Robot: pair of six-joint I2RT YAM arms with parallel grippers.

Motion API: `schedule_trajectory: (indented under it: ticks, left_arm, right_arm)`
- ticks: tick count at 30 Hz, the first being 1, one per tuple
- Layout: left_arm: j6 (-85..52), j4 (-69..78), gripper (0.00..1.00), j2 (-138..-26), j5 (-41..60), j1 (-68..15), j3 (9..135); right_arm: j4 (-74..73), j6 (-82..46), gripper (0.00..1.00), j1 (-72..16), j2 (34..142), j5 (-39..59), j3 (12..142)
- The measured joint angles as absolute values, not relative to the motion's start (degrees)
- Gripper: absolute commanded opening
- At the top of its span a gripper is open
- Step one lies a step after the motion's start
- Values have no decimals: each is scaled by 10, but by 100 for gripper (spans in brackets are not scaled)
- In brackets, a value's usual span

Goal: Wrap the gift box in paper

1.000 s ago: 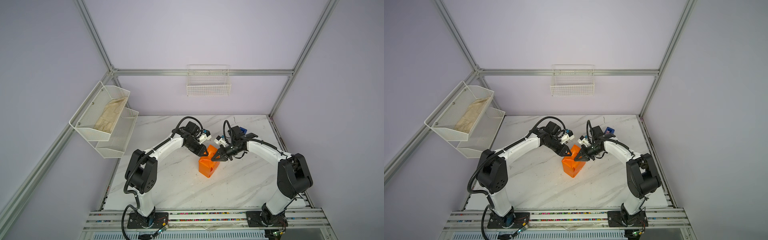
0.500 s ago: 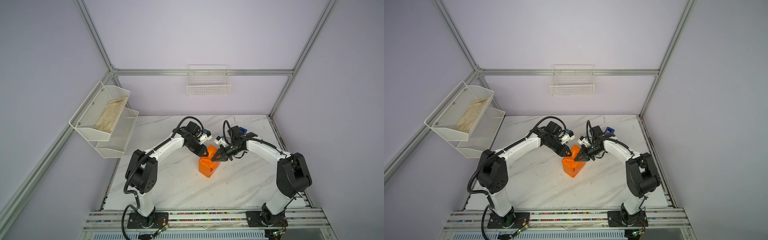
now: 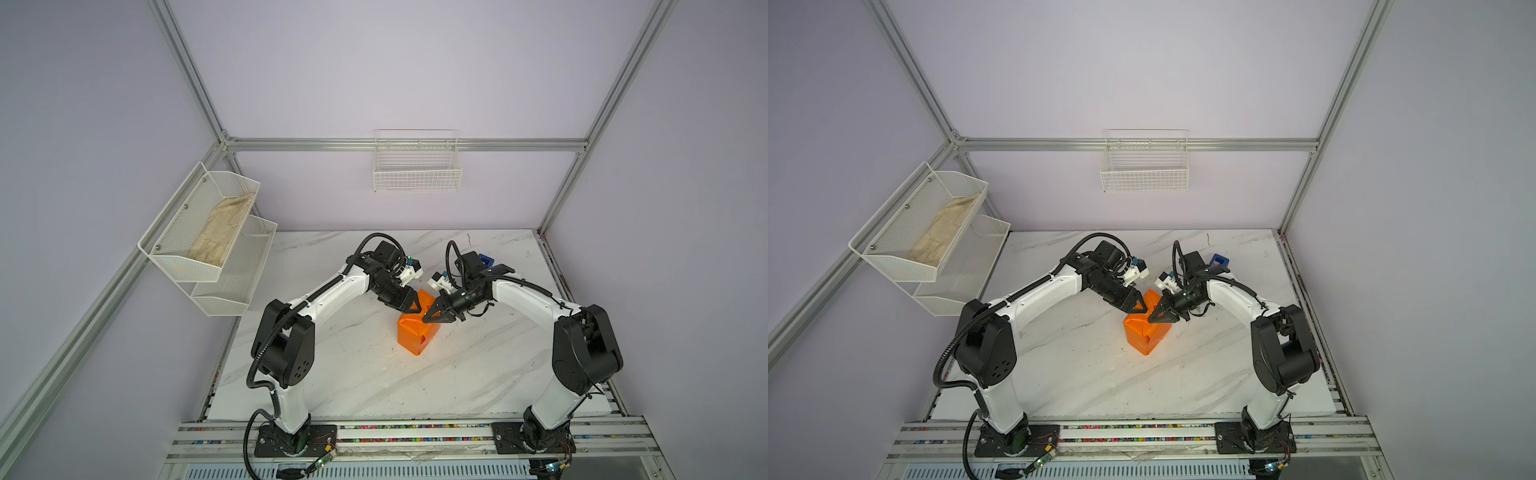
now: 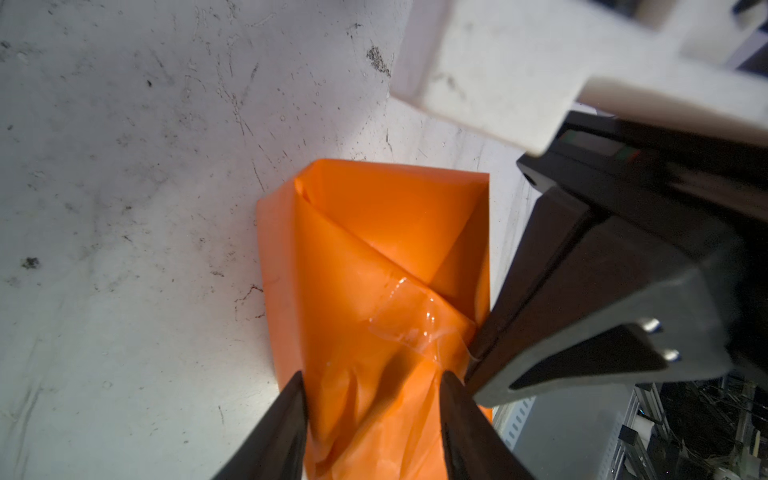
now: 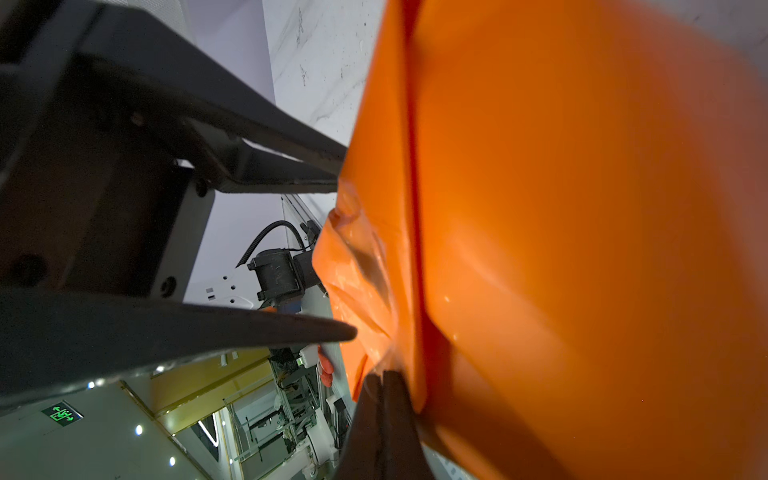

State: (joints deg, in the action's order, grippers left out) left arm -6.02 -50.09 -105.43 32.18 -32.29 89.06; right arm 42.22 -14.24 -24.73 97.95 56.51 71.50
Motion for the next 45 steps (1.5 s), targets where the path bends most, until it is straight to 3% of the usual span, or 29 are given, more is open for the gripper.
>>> schedule_trajectory:
  ticks: [8,25,31,35,42,45]
  left_arm:
    - [-91,-478,59,-1054,328,-323,891]
    - [-131,-473,52,-1085,313,-320,891]
    - [-139,-477,48,-1085,308,-322,890]
    - [-140,-477,47,-1085,306,-323,891]
    - [-140,-477,46,-1085,306,-322,890]
    - [-140,-477,46,-1085,307,-322,891]
  right_arm:
    - [422,-142,0,-247,979,565,715]
    - [421,-143,0,-246,979,563,715]
    - [422,-155,26,-248,970,559,715]
    - [436,-168,32,-251,940,534,712]
    - [488,-208,31,-250,854,484,688]
    - [500,-228,16,-251,835,459,703]
